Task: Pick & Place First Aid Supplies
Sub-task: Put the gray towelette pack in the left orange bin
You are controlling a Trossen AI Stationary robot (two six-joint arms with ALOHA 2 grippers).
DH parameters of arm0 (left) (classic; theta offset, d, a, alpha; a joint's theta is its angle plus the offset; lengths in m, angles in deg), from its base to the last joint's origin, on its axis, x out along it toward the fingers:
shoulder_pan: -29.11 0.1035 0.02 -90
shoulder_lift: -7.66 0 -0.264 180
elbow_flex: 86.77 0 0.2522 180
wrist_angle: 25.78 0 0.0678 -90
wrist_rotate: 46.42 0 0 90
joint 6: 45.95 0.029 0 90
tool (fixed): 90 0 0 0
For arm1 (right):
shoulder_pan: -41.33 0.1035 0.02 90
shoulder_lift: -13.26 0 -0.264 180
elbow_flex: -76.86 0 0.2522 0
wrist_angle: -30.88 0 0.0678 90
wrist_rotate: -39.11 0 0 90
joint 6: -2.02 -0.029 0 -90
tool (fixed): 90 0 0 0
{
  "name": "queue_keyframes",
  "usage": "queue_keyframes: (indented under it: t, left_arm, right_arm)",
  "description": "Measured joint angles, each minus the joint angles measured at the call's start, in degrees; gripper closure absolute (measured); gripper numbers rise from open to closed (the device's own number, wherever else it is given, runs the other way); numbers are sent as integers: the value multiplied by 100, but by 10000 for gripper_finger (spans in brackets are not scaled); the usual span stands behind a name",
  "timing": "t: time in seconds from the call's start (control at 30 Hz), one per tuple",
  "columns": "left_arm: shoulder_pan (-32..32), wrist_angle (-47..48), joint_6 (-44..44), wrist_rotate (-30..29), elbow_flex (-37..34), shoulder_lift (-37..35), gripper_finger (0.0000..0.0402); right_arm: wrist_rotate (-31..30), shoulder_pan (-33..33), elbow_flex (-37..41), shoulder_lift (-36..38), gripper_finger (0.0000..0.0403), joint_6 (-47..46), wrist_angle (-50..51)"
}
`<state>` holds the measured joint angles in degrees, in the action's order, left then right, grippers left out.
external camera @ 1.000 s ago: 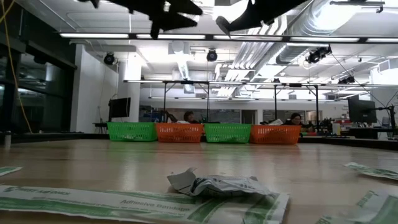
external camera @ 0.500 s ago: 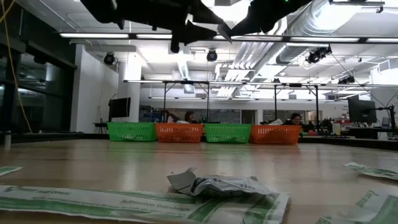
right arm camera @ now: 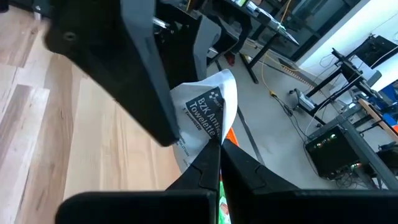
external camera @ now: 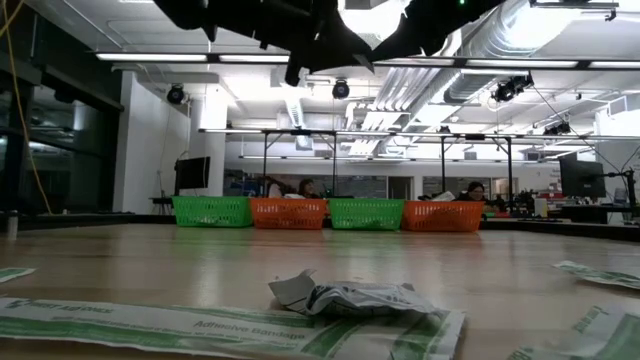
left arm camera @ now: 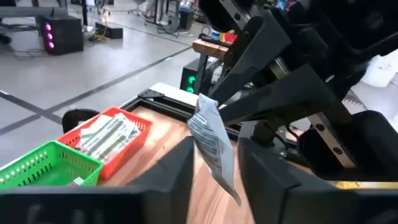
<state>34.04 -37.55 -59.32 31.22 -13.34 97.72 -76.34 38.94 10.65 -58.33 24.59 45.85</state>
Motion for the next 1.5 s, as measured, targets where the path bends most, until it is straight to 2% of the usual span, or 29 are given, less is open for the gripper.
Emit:
queue_keyframes:
  t: [0.2, 0.43, 0.53, 0.7, 0.87, 0.97, 1.1, 1.23, 1.5]
  left_arm:
    - [2, 142, 1, -174, 31, 0, 387]
    - [2, 170, 117, -164, 33, -2, 397]
    - [2, 183, 151, -145, 33, -4, 398]
    - [77, 289, 226, -73, 33, -4, 399]
    - [394, 666, 259, 60, 33, -89, 400]
    - [774, 1196, 269, 290, 36, -242, 400]
    - [1365, 1851, 461, 766, 33, -381, 401]
    - [2038, 2147, 618, 1642, 33, -381, 401]
    - [3215, 2302, 747, 2709, 33, -280, 401]
  right_arm:
    - [2, 2, 1, 5, 403, 2, 8]
    - [12, 2, 2, 2, 400, 0, 5]
    - [52, 2, 2, 24, 386, -56, 8]
    - [161, 2, 2, 241, 328, -507, 21]
    - [-288, 0, 2, 716, 266, -922, 208]
    - [-554, 0, 2, 1076, 245, -1105, 356]
    - [-834, 0, 2, 1463, 238, -1211, 485]
    - [-1181, 0, 2, 1672, 240, -1388, 636]
    - [-1683, 0, 2, 1671, 238, -2081, 734]
